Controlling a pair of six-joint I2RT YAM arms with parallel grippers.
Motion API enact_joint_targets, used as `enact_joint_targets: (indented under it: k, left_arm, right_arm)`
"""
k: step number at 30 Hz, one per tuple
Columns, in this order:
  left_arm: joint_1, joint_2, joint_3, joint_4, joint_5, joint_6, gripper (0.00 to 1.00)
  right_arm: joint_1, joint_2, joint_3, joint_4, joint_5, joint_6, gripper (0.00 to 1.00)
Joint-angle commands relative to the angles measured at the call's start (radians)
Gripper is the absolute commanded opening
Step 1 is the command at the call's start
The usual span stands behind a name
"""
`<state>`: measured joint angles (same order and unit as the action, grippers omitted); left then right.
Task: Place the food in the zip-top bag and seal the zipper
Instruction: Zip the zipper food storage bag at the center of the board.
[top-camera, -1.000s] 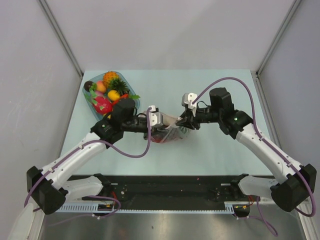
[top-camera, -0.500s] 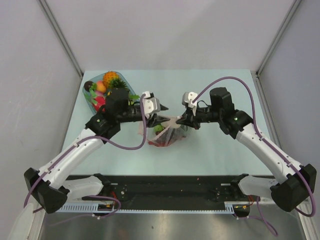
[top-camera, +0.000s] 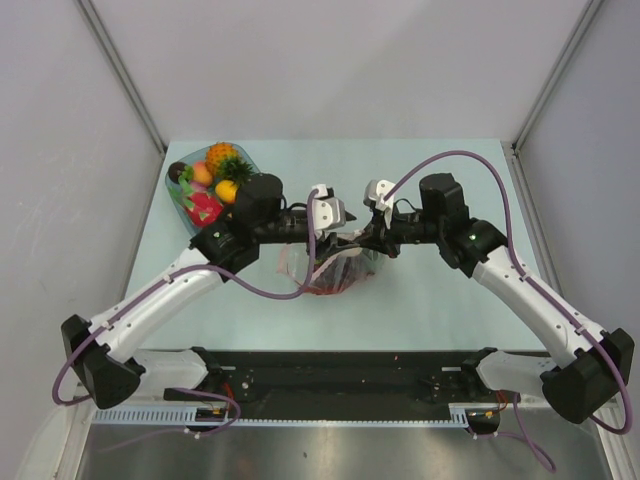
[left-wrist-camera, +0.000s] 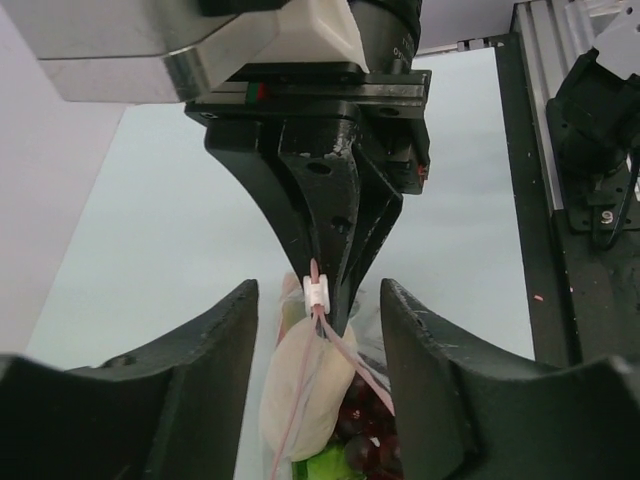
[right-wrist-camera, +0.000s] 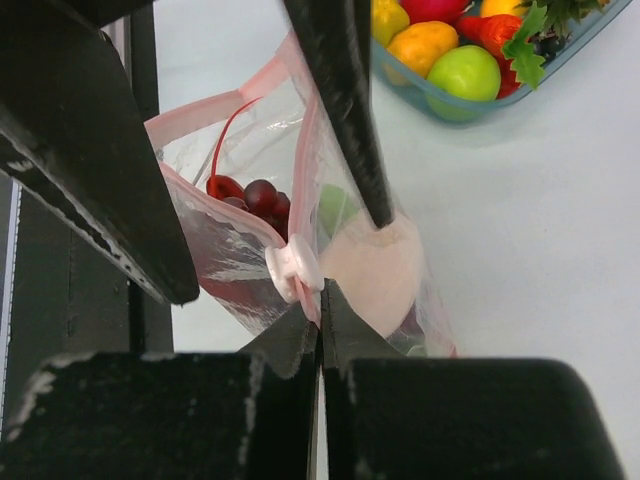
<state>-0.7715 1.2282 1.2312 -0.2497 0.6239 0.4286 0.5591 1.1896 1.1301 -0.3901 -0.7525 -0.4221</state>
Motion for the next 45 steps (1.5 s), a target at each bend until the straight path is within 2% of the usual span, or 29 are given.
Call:
enact_joint_targets:
  k: [1,2,7,11,13,23,31,45]
  left_arm:
    - [-0.018,0.027,0.028,0.020,-0.038,0.019,0.51]
    - [-0.018,0.033,0.033,0.020,-0.044,0.021,0.44]
    - [-0.018,0.053,0.033,0.015,-0.036,0.024,0.26]
    - [-0.017,0.059,0.024,-0.016,-0.032,0.041,0.15]
    - [-0.012,0.047,0.007,-0.025,-0.042,0.051,0.13]
    - [0.090,0.027,-0.025,-0.122,-0.036,0.084,0.13]
    - [0.121,0.007,-0.053,-0.175,-0.033,0.131,0.14]
    - [0.261,-0.039,-0.111,-0.273,-0.061,0.202,0.15]
  right_arm:
    - [0.005,-0.024,0.059,0.065,-0.004,0.011,0.00]
    - [0.005,-0.024,0.059,0.065,-0.005,0.009,0.00]
    - [0.005,-0.033,0.057,0.063,-0.002,0.013,0.00]
    - [0.005,-0.045,0.050,0.063,0.005,0.008,0.00]
    - [-0.001,-0.061,0.043,0.063,0.007,0.008,0.00]
    - [-0.085,-0.091,0.039,0.077,-0.030,0.075,0.00]
    - [-0.102,-0.116,0.037,0.062,-0.027,0.077,0.00]
    - [-0.289,-0.165,0.033,0.096,-0.008,0.177,0.00]
